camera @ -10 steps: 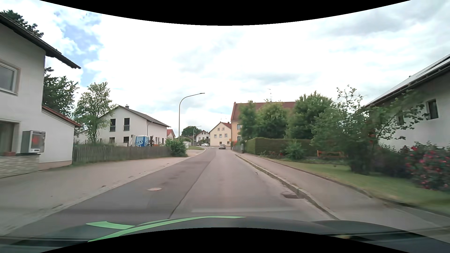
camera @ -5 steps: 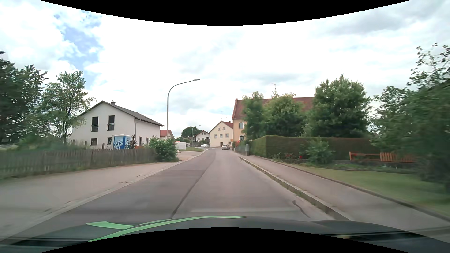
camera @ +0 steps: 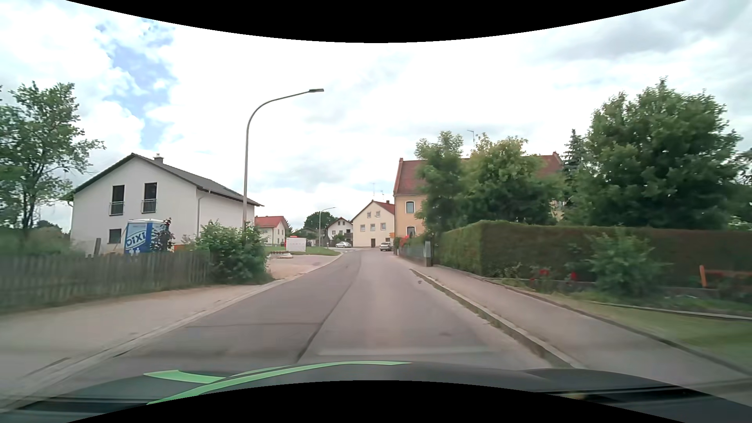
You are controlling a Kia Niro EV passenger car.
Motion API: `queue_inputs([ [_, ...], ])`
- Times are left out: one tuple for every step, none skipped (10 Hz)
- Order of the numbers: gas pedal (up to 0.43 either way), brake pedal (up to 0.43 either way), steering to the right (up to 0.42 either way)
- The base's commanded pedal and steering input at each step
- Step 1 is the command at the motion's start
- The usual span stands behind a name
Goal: Follow the waypoints while adhering to traffic rules and regulations
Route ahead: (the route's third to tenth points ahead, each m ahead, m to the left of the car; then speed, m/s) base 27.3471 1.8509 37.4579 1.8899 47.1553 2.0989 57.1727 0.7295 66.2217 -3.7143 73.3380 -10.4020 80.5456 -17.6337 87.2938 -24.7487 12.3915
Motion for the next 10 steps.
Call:
queue_inputs([
  [0.248, 0.000, -0.007],
  [0.248, 0.000, -0.006],
  [0.248, 0.000, -0.005],
  [0.248, 0.000, -0.005],
  [0.240, 0.000, -0.005],
  [0.197, 0.000, -0.005],
  [0.177, 0.000, -0.005],
  [0.157, 0.000, -0.004],
  [0.087, 0.000, -0.003],
  [0.059, 0.000, -0.003],
])
